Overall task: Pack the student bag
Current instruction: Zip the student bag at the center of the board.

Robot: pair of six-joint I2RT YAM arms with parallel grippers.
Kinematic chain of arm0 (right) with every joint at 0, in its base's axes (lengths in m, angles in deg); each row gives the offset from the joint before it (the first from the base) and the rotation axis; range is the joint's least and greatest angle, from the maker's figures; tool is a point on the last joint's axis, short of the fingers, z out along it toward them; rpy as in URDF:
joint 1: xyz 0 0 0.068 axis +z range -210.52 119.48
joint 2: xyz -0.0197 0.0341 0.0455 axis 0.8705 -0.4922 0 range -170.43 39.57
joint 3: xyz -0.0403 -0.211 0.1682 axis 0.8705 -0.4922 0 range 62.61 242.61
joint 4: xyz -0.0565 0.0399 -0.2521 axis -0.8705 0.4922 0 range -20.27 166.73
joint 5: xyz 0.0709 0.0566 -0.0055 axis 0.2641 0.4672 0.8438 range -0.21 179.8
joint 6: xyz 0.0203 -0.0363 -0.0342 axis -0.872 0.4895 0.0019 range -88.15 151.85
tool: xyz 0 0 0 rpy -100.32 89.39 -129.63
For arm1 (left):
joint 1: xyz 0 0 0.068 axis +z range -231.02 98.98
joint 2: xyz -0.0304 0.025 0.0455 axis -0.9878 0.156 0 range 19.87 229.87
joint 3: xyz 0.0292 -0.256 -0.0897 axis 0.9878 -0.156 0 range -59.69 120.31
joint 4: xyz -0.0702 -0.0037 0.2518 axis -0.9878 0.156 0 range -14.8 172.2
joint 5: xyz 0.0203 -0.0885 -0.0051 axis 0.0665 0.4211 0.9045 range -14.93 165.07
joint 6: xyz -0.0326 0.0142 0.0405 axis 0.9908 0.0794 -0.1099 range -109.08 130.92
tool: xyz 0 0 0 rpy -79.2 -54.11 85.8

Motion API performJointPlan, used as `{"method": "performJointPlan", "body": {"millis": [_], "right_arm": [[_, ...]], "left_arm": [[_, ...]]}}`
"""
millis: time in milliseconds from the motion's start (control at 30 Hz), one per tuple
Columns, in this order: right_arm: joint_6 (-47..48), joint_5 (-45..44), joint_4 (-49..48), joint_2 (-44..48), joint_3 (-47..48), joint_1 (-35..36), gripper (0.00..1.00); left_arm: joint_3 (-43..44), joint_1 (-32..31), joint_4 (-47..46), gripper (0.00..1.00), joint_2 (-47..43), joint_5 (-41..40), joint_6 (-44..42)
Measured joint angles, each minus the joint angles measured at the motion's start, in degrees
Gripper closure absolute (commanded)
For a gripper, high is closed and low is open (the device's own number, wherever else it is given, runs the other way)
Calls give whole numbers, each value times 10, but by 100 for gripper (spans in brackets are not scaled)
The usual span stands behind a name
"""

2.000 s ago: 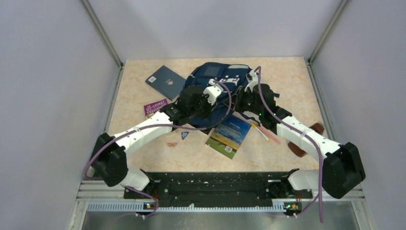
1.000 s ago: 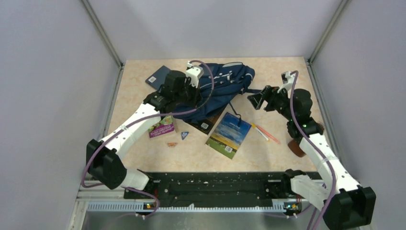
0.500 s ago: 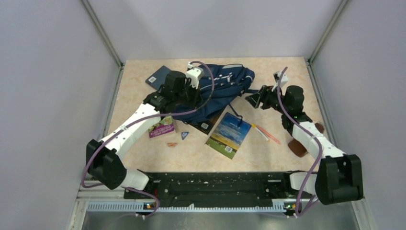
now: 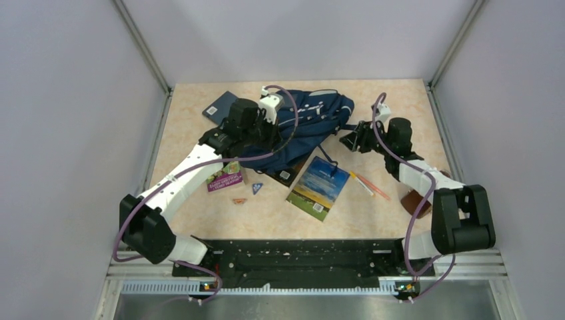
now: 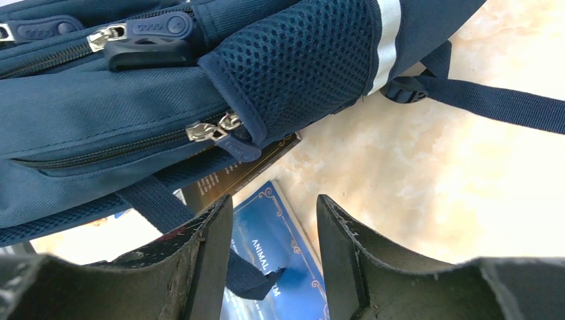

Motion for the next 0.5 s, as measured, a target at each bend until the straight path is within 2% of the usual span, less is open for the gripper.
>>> {"method": "performJointPlan", "body": {"millis": [200, 500], "right_arm": [[3, 11, -35, -43, 14, 0, 57], [19, 32, -49, -88, 60, 17, 57]], "left_arm": [[0, 0, 0, 100, 0, 5, -1], [-1, 2, 0, 100, 0, 14, -2]]}}
